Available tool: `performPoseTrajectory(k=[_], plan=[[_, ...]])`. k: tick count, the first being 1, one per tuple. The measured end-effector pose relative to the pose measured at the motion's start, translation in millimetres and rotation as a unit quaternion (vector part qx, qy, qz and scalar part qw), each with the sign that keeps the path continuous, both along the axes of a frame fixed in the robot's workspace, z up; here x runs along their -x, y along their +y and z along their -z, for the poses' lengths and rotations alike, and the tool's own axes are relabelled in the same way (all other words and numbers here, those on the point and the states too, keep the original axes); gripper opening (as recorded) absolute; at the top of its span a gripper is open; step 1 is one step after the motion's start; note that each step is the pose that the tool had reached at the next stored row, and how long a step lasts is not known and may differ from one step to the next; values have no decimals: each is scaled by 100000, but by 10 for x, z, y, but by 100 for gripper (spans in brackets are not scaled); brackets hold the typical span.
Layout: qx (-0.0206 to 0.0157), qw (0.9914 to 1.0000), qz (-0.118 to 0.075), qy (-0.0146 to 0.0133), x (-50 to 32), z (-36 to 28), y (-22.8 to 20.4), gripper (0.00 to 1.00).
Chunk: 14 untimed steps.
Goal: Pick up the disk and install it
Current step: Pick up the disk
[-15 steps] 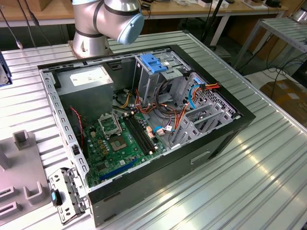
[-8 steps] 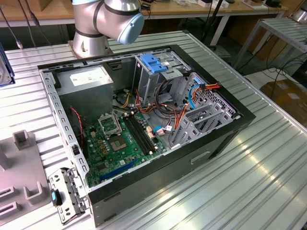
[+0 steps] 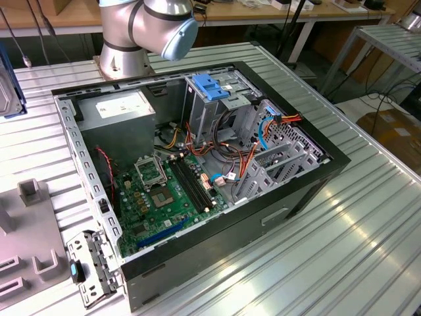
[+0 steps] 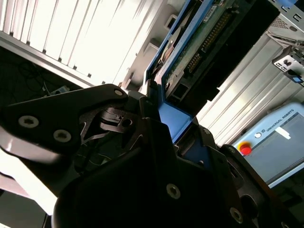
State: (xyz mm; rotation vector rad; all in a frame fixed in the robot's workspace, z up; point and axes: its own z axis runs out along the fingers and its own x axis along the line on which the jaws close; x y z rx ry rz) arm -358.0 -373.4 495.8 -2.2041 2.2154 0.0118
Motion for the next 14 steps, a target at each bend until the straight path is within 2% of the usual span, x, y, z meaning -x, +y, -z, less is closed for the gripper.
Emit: performPoseTrajectory(k=[14], plan=[[2,100000,1,6,-149,0,0,37]])
